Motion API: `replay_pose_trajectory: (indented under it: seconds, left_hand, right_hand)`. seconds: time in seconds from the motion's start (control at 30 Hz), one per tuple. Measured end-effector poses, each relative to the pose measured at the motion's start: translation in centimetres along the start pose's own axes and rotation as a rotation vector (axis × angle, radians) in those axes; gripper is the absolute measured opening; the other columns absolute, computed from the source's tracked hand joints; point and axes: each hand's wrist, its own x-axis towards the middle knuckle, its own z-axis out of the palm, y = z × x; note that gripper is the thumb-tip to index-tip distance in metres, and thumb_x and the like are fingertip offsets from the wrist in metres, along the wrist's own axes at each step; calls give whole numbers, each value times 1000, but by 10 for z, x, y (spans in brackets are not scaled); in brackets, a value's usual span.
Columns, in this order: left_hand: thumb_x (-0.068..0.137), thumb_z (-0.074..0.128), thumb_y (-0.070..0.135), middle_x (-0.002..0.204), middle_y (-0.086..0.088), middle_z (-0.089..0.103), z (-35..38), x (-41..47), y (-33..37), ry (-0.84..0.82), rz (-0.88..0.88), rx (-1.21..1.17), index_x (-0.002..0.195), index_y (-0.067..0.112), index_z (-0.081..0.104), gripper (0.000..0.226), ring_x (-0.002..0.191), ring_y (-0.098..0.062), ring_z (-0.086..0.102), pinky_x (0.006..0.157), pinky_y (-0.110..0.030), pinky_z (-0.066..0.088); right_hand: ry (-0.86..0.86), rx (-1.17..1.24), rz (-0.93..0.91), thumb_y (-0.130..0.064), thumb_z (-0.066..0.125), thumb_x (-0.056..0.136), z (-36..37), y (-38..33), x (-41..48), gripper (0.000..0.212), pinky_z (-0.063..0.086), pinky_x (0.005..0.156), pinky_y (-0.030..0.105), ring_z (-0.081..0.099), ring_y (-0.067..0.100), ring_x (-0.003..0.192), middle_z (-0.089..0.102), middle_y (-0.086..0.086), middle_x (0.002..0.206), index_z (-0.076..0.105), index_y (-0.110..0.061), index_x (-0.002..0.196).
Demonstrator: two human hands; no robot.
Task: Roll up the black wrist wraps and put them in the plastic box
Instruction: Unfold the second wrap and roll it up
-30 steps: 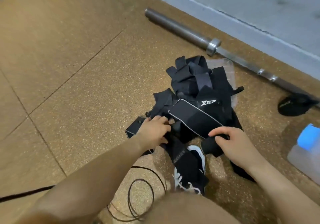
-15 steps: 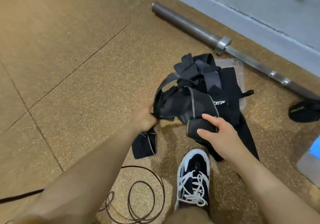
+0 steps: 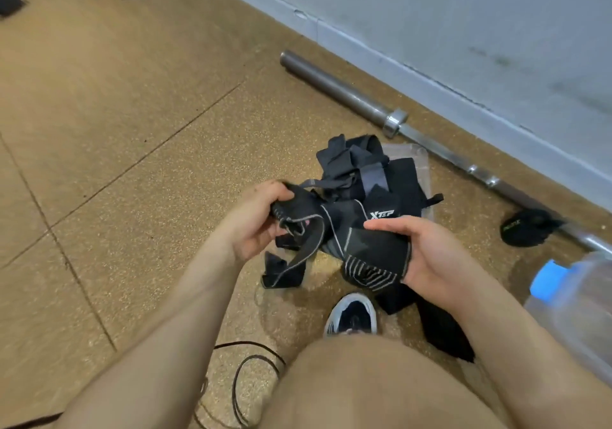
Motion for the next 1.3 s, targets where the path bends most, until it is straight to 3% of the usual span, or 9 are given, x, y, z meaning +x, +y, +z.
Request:
replay_pose_trajectory:
  seconds: [0.17, 0.33, 0.5, 0.57, 0.73, 0.93, 1.0, 1.13, 1.3]
  left_hand:
    - [65, 59, 0, 72, -8, 66, 53, -76, 79, -502, 329, -26, 83, 6, 64, 20, 63, -18, 66, 54, -25, 55]
    - [73, 74, 7, 79, -7, 71, 101, -160, 97, -849, 370, 344, 86, 8, 73, 12, 69, -16, 67, 67, -26, 54]
    - [95, 66, 22, 64, 10, 65, 117, -219, 96, -785, 376, 933, 65, 32, 72, 32, 62, -4, 59, 67, -18, 48]
    - [97, 57, 39, 78, 6, 73, 128, -238, 103, -723, 454, 949, 81, 31, 74, 24, 72, -7, 65, 73, -20, 50]
    - [87, 39, 68, 110, -8, 75, 186, -249, 115, -530, 382, 505, 120, 19, 68, 65, 104, -23, 71, 97, -41, 54]
    - [92, 66, 26, 100, -21, 72, 250, -222, 114, -408, 307, -77, 110, -5, 68, 35, 85, -29, 70, 75, -36, 59]
    - [91, 67, 12, 89, -16, 71, 259, -209, 118, -370, 381, -70, 100, 0, 67, 14, 74, -24, 69, 66, -31, 59]
    - [90, 62, -5, 88, -11, 75, 267, -196, 121, -433, 504, 97, 104, 4, 66, 17, 74, -22, 71, 64, -29, 60]
    - [86, 57, -19, 98, -8, 77, 265, -181, 117, -593, 560, 203, 122, 14, 63, 49, 87, -21, 73, 68, -29, 58]
  right_hand:
    - [-291, -195, 53, -83, 23, 85, 9, -44, -70, 94, 43, 106, 51, 64, 32, 117, 69, 13, 123, 70, -8, 120]
    - [-195, 214, -258, -52, 60, 87, 21, -78, -151, 56, 52, 96, 46, 66, 32, 112, 69, 17, 121, 68, -8, 121]
    - [10, 140, -651, -17, 65, 93, -1, -108, -226, 18, 59, 68, 36, 73, 26, 78, 75, 17, 95, 72, -2, 100]
    - [42, -32, -763, -13, 66, 92, -10, -115, -254, 11, 59, 66, 34, 72, 23, 72, 75, 14, 86, 72, -4, 93]
    - [232, -590, -996, -17, 71, 89, -29, -121, -290, 6, 58, 76, 37, 73, 17, 80, 77, 2, 86, 73, -12, 91]
    - [374, -1176, -1195, -20, 71, 85, -45, -121, -280, 22, 47, 70, 27, 58, 13, 75, 61, -2, 78, 59, -17, 66]
    - [258, -994, -1091, -21, 72, 85, -56, -119, -269, 5, 55, 82, 36, 68, 12, 86, 72, -3, 89, 71, -16, 86]
    - [-93, -261, -740, -47, 66, 79, -73, -123, -261, 40, 54, 96, 39, 72, 15, 98, 76, 3, 105, 74, -17, 103]
    - [88, -16, -540, -62, 53, 90, -81, -147, -241, 50, 60, 74, 39, 74, 22, 81, 77, 6, 93, 72, -17, 104]
